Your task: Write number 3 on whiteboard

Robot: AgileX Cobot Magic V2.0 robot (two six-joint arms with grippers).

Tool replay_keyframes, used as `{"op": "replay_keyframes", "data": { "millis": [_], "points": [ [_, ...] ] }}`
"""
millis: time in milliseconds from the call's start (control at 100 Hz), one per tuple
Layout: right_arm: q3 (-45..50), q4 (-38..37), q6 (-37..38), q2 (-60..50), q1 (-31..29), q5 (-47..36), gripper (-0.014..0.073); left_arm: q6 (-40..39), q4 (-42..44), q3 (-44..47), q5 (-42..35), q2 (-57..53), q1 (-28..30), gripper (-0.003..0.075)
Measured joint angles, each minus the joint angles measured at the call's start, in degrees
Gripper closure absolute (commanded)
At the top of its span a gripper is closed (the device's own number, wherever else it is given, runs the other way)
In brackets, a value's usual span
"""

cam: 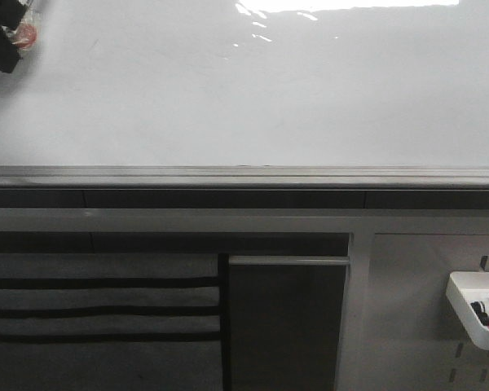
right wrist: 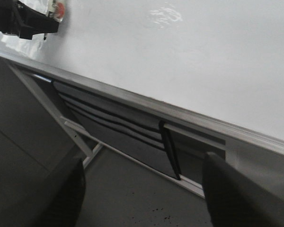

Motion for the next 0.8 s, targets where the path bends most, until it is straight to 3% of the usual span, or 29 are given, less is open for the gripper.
{"op": "replay_keyframes", "data": {
  "millis": [150,360,610,800],
  "points": [
    [-4.7,0.0,0.0,4.7,0.0,8.2,0.0127,10.1,-3.2,-2.6,17.0,-3.8,0.0,0.0738],
    [-11.6,0.0,-3.9,14.8,3.6,18.5,0.0127,27.6,-17.3,-4.2,37.8,-7.6,-0.2,0.0738],
    [-20.4,-7.7,-6.9,24.6,19.7,19.7,0.0127,34.0,-23.1,-4.3,43.4,-8.3,-8.2,0.0738],
    [-28.2,-10.9,-7.1,31.6,26.8,19.8,0.0127,36.4,-22.5,-4.3,43.7,-8.3,-17.8,0.0738]
  ]
}}
